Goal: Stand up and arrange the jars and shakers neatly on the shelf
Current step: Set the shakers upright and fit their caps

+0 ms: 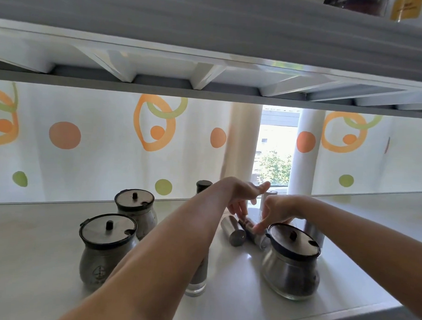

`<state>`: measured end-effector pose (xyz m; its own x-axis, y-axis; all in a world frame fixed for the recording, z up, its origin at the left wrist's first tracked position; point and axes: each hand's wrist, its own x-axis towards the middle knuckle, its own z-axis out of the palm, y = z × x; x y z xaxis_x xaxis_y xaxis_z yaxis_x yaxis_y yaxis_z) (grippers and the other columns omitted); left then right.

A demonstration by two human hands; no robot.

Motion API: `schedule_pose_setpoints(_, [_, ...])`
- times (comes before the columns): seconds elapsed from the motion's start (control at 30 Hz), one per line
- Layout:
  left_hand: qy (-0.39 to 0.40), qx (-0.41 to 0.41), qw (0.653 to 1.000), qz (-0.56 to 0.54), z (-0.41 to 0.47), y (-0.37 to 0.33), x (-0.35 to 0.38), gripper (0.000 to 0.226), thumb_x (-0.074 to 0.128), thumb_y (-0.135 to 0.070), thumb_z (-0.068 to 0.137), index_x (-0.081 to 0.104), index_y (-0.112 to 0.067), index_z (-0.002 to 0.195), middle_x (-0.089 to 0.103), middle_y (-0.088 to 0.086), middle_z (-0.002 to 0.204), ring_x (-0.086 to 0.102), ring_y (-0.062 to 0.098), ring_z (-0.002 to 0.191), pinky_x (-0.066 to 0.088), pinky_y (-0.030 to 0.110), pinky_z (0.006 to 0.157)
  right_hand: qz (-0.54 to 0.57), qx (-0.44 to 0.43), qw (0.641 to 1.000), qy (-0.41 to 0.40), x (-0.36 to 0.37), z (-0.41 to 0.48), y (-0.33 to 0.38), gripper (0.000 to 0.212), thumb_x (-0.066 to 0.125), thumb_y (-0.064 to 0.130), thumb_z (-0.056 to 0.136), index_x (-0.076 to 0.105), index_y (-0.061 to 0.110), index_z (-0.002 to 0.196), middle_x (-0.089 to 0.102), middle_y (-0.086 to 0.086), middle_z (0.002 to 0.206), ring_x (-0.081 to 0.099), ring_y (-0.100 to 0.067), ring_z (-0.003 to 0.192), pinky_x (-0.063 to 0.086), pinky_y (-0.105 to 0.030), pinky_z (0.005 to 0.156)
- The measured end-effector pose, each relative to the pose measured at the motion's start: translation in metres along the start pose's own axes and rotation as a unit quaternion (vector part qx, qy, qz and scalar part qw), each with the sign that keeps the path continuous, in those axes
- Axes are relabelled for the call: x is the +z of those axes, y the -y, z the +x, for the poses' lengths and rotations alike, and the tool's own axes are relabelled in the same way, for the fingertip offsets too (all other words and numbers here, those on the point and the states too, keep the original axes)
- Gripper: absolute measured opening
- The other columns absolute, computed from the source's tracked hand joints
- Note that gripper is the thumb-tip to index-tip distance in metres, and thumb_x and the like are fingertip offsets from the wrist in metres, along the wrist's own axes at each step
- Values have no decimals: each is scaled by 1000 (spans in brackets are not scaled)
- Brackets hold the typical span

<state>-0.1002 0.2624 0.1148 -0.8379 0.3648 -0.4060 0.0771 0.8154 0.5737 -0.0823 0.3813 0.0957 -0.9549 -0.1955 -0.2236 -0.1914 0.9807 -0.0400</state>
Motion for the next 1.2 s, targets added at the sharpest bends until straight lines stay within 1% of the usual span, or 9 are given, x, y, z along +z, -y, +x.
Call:
schedule_pose_setpoints(0.13, [-30, 18, 999, -16, -1, 2, -3, 82, 10, -65, 92, 36, -5, 141, 45, 29, 139, 48, 39, 128, 39, 44, 105, -2, -7, 1000, -14, 0, 0, 2, 61, 61, 56, 80, 68, -3, 95, 52, -7, 82, 45, -18, 81, 37, -25, 67])
schedule_pose_setpoints(0.2, [-41, 26, 999, -21, -1, 2, -5, 81, 10, -64, 92, 37, -5, 141, 47, 28, 139, 47, 38, 128, 40, 45, 104, -2, -10, 1000, -17, -1, 1, 1, 50, 63, 54, 79, 66, 5, 77, 53, -4, 76, 46, -17, 79, 37, -26, 71])
schedule_pose_setpoints(0.43, [-76, 74, 992, -63, -8, 3, -15, 73, 13, -57, 96, 45, -4, 136, 52, 27, 134, 51, 37, 125, 44, 47, 100, 54, -21, 998, -35, -3, 4, -6, 31, 74, 45, 73, 62, 22, 56, 48, 10, 52, 41, -4, 49, 32, -13, 48])
schedule_pose_setpoints(0.5, [-80, 88, 990, -74, -9, 3, -16, 72, 13, -55, 97, 47, -4, 134, 54, 27, 132, 52, 37, 123, 45, 47, 98, 61, -16, 997, -39, -3, 3, -6, 25, 74, 43, 74, 68, 20, 64, 50, 10, 53, 41, -2, 50, 32, -12, 49])
schedule_pose_setpoints(0.63, [-86, 99, 987, -90, -11, 6, -17, 71, 14, -54, 98, 51, -2, 131, 57, 26, 129, 54, 36, 121, 48, 45, 94, 84, -6, 996, -43, -2, 1, -6, 38, 75, 41, 73, 74, 9, 94, 57, 9, 63, 46, -2, 58, 36, -10, 52])
schedule_pose_setpoints(0.73, [-89, 105, 986, -99, -10, 8, -17, 71, 16, -53, 98, 52, 0, 128, 58, 26, 127, 56, 37, 119, 49, 44, 91, 88, -5, 995, -43, -2, 1, -7, 38, 76, 39, 73, 74, 9, 96, 61, 6, 68, 48, -3, 62, 38, -11, 56])
schedule_pose_setpoints(0.87, [-109, 127, 977, -132, -10, 8, -17, 67, 19, -48, 100, 54, 4, 125, 63, 28, 118, 62, 38, 110, 52, 42, 86, 106, -1, 993, -52, 3, 7, -8, 33, 81, 27, 69, 69, 9, 94, 72, -9, 99, 57, -14, 80, 47, -22, 74])
schedule_pose_setpoints(1.03, [-102, 138, 977, -129, -9, 5, -14, 65, 22, -44, 101, 55, 7, 122, 63, 29, 116, 63, 38, 109, 52, 44, 84, 132, -33, 989, -59, 12, 10, -4, 47, 86, 21, 62, 64, 17, 104, 70, -6, 104, 63, -18, 92, 50, -31, 92])
schedule_pose_setpoints(1.2, [-103, 140, 976, -134, -10, 8, -14, 65, 22, -43, 101, 56, 8, 121, 63, 30, 117, 63, 39, 109, 52, 43, 83, 126, -17, 991, -43, 13, 11, -6, 54, 86, 28, 59, 61, 20, 106, 70, -5, 105, 64, -20, 98, 50, -35, 96])
